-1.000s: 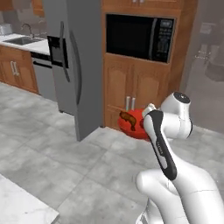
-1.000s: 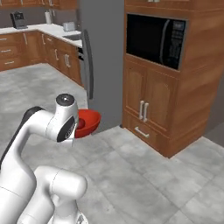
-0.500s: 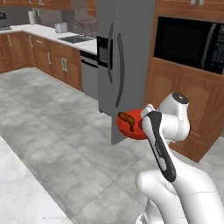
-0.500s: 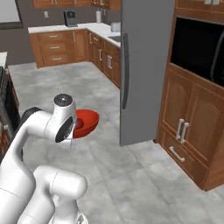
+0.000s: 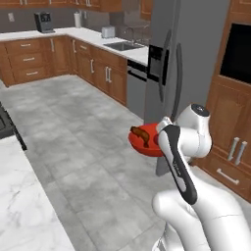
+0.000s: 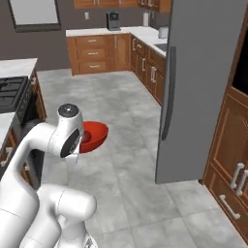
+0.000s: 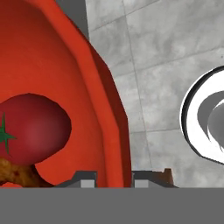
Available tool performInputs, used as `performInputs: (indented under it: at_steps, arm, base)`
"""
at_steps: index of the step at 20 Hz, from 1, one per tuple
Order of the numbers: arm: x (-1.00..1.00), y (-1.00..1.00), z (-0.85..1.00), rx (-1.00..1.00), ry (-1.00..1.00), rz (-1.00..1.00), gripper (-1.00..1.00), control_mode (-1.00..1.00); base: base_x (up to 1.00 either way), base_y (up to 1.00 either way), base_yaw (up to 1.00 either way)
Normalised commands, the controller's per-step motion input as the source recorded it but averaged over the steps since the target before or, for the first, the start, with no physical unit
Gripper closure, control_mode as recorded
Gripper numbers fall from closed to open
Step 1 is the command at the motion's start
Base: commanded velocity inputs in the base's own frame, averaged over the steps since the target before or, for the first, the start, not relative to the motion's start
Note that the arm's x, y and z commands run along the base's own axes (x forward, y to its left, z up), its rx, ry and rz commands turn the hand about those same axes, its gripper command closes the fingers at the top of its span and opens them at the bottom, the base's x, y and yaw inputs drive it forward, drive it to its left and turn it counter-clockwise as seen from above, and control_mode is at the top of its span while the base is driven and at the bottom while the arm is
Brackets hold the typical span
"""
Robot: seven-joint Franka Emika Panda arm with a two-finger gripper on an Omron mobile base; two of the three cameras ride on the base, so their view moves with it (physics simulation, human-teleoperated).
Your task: Pick the chicken drumstick and tomato from their plates and place them in the bowl. Then put the bowl in the fridge.
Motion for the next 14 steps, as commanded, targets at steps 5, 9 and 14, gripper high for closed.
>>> performInputs:
  at_steps: [5, 9, 14]
  arm:
    - [0.0, 0.0, 0.0, 0.0, 0.0, 0.0, 1.0, 1.0]
    - [0.0, 0.0, 0.0, 0.0, 0.0, 0.0, 1.0, 1.0]
    - [0.0, 0.0, 0.0, 0.0, 0.0, 0.0, 1.0, 1.0]
  base:
    - [0.93, 0.04, 0.12]
    - [0.94, 0.0, 0.02]
    - [0.94, 0.0, 0.0]
